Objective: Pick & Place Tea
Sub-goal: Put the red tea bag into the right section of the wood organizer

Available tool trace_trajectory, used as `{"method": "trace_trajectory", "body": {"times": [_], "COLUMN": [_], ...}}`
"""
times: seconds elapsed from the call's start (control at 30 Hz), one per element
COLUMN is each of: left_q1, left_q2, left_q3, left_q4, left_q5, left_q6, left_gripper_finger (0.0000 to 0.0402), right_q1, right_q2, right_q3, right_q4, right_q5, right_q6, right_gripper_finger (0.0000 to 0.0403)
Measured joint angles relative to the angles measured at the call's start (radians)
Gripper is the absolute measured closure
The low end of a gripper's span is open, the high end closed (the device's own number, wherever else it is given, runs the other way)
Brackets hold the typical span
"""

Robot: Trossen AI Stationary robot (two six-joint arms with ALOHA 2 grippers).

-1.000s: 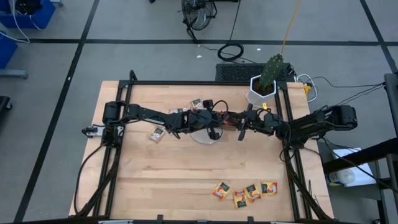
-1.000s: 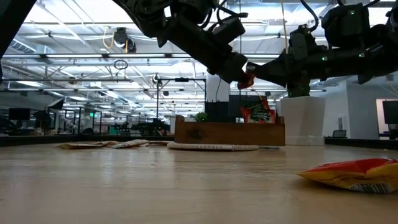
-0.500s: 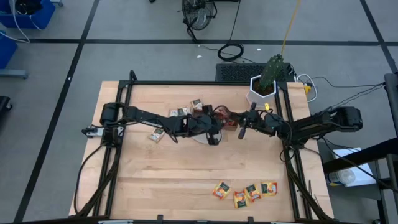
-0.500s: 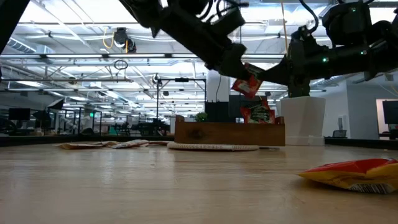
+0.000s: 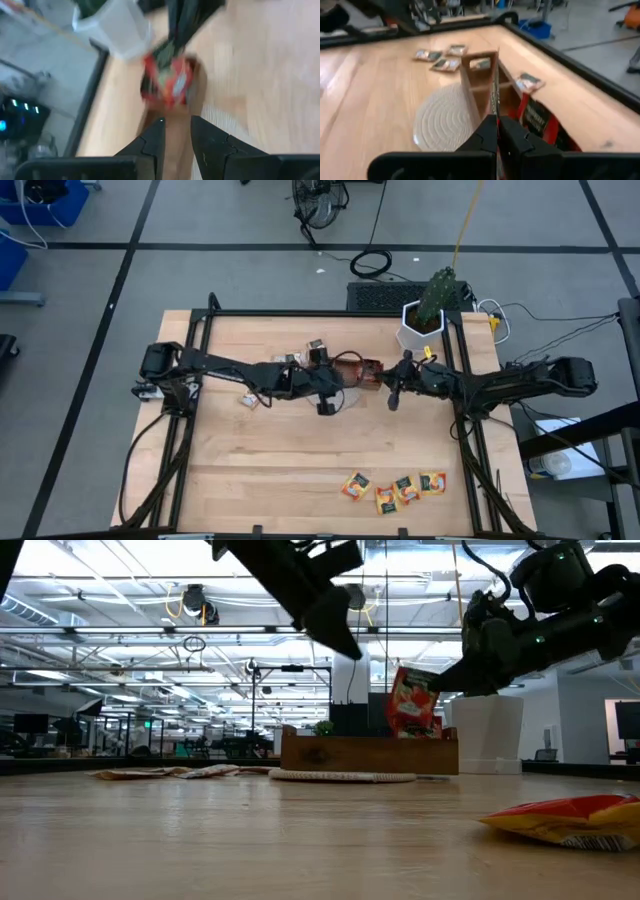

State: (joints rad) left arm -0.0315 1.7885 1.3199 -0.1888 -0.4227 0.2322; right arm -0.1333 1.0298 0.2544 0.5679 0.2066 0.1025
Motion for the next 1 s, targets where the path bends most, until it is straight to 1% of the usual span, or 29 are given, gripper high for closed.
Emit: {"method": "trace_trajectory", "body": {"times": [0.17, 0.47, 0.63, 0.73, 0.87, 1.0], "left_q1": [0.023, 0.036, 0.037, 0.037, 0.037, 0.037], "left_q2": [-0.002, -0.001, -0.001, -0.001, -0.001, -0.001], "left_q3": [0.000, 0.000, 0.000, 0.000, 0.000, 0.000], "left_q4": [-0.027, -0.028, -0.030, -0.030, -0.029, -0.029], "left_q5": [0.007, 0.029, 0.030, 0.030, 0.030, 0.030], "left_q6": [-0.050, -0.055, -0.055, -0.058, -0.058, -0.058], "left_gripper_finger": [0.0305, 0.0305, 0.0305, 0.0305, 0.0305, 0.0305], "right_q1": [-0.001, -0.001, -0.001, 0.000, 0.000, 0.003], "right_q2": [0.003, 0.002, 0.002, 0.002, 0.003, 0.003], "right_q3": [0.032, 0.039, 0.084, 0.085, 0.089, 0.159], "right_q4": [-0.128, -0.188, -0.315, -0.320, -0.342, -0.463], "right_q5": [0.033, 0.057, 0.058, 0.059, 0.108, 0.107], "right_q6": [0.009, 0.007, 0.026, 0.034, 0.034, 0.035], "right_gripper_finger": [0.0403, 0.0403, 0.0403, 0.0403, 0.0403, 0.0403]}}
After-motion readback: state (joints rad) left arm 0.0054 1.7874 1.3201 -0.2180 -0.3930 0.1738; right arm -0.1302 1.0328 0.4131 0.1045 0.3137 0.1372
